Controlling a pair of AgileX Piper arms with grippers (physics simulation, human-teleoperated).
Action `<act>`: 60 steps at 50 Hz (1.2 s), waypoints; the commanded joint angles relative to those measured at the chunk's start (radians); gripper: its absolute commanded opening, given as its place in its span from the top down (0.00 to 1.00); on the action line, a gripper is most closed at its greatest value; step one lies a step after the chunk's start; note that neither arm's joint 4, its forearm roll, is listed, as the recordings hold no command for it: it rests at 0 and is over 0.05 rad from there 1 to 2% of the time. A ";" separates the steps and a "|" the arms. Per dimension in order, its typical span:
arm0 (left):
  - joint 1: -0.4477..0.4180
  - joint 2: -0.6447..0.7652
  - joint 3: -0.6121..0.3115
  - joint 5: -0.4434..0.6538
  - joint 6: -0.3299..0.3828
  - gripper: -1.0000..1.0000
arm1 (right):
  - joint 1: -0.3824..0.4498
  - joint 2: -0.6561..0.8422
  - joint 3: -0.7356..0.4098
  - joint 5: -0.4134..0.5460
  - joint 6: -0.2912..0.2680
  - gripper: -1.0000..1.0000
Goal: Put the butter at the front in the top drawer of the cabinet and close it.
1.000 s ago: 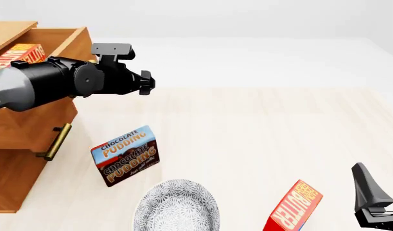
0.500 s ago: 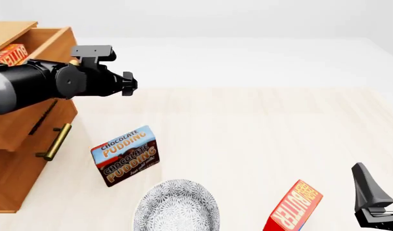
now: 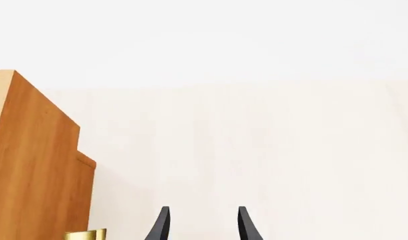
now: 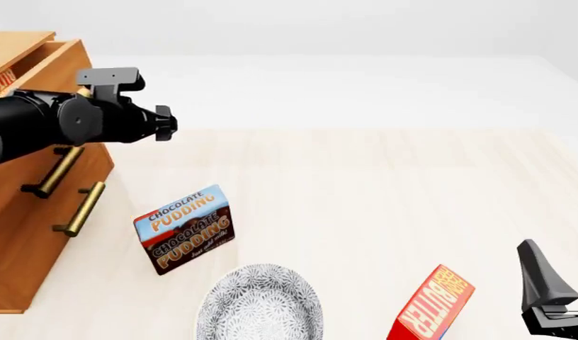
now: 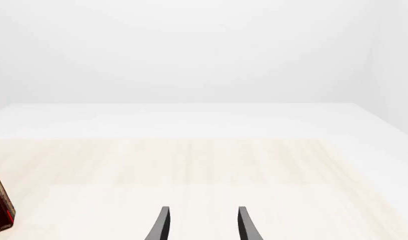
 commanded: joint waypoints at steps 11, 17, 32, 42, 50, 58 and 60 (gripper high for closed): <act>0.088 -0.011 0.016 -0.014 -0.006 0.00 | 0.000 -0.008 0.002 0.006 -0.001 0.00; 0.125 -0.007 0.015 -0.015 -0.013 0.00 | 0.000 -0.008 0.002 0.006 -0.001 0.00; 0.168 -0.016 0.013 -0.014 -0.018 0.00 | 0.000 -0.007 0.002 0.006 -0.001 0.00; 0.199 -0.012 0.030 -0.021 -0.012 0.00 | 0.000 -0.008 0.002 0.006 -0.001 0.00; 0.220 -0.016 0.039 -0.019 -0.007 0.00 | 0.000 -0.008 0.002 0.006 -0.001 0.00; 0.150 -0.036 0.049 -0.009 -0.006 0.00 | 0.000 -0.008 0.002 0.006 -0.001 0.00; 0.132 -0.039 0.049 -0.007 -0.010 0.00 | 0.000 -0.008 0.002 0.006 -0.001 0.00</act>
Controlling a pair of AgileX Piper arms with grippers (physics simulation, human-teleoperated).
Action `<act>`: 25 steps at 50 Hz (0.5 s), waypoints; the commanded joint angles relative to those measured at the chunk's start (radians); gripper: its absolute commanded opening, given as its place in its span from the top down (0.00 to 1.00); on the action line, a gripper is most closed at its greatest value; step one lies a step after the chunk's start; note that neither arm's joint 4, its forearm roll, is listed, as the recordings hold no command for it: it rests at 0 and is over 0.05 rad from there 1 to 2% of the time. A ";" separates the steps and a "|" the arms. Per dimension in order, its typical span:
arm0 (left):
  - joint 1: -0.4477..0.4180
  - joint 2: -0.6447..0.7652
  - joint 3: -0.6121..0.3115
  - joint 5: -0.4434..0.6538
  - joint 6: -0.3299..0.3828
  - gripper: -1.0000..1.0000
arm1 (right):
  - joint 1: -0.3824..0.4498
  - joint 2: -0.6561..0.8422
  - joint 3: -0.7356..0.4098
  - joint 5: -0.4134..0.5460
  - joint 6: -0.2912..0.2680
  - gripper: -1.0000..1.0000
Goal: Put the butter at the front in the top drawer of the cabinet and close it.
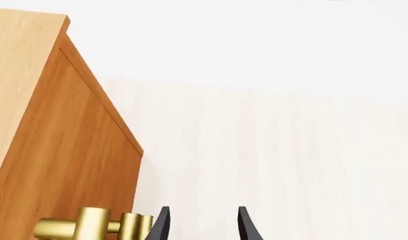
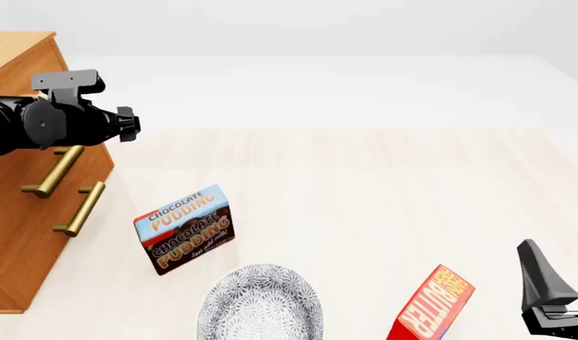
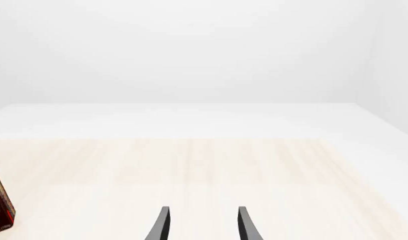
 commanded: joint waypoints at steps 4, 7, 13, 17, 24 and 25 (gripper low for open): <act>-0.049 -0.024 0.009 0.022 0.002 0.00 | 0.000 -0.008 0.002 0.006 -0.001 0.00; -0.063 -0.037 0.015 0.024 0.002 0.00 | 0.000 -0.008 0.002 0.006 -0.001 0.00; -0.086 -0.079 0.044 0.032 0.007 0.00 | 0.000 -0.008 0.002 0.006 -0.001 0.00; -0.098 -0.107 0.063 0.039 0.016 0.00 | 0.000 -0.008 0.002 0.006 -0.001 0.00; -0.120 -0.168 0.095 0.059 0.034 0.00 | 0.000 -0.008 0.002 0.006 -0.001 0.00; -0.124 -0.177 0.099 0.060 0.035 0.00 | 0.000 -0.008 0.002 0.006 -0.001 0.00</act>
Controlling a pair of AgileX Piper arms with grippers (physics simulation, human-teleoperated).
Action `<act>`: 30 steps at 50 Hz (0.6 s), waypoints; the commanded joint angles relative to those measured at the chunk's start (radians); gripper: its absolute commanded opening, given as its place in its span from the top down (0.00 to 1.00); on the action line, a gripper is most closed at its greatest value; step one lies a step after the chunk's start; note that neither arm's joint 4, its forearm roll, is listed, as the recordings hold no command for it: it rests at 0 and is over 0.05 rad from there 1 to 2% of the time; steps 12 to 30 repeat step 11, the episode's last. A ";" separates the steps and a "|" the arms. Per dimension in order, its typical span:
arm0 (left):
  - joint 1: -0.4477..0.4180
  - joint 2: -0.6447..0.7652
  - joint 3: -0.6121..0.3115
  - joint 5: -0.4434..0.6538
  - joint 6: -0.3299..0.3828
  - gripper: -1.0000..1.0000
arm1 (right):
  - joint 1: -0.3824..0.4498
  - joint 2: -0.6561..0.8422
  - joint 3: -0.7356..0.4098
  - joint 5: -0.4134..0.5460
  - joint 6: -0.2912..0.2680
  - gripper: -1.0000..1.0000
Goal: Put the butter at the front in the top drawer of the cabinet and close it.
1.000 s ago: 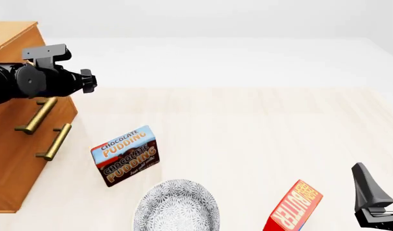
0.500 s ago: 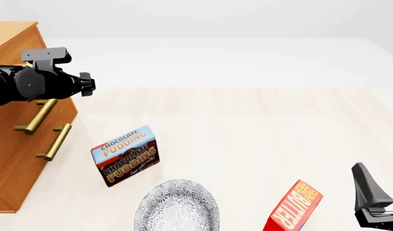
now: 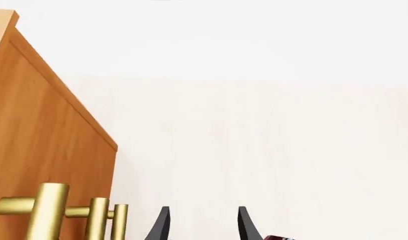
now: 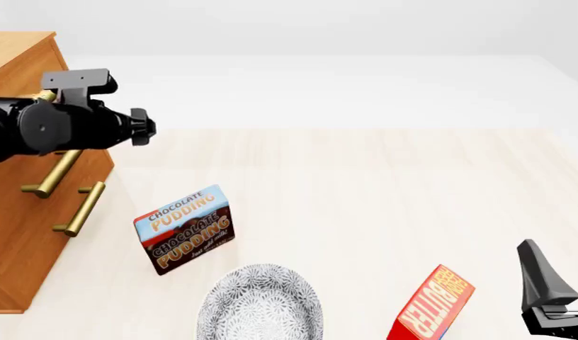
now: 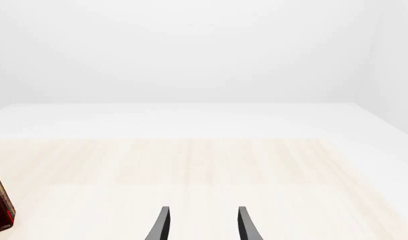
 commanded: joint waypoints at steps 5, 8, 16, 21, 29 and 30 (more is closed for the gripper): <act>-0.050 -0.124 0.081 0.027 0.031 0.00 | 0.000 -0.008 0.002 0.006 -0.001 0.00; -0.065 -0.149 0.104 0.026 0.029 0.00 | 0.000 -0.008 0.002 0.006 -0.001 0.00; -0.078 -0.172 0.120 0.025 0.027 0.00 | 0.000 -0.008 0.002 0.006 -0.001 0.00; -0.078 -0.172 0.120 0.025 0.027 0.00 | 0.000 -0.008 0.002 0.006 -0.001 0.00; -0.078 -0.172 0.120 0.025 0.027 0.00 | 0.000 -0.008 0.002 0.006 -0.001 0.00; -0.078 -0.172 0.120 0.025 0.027 0.00 | 0.000 -0.008 0.002 0.006 -0.001 0.00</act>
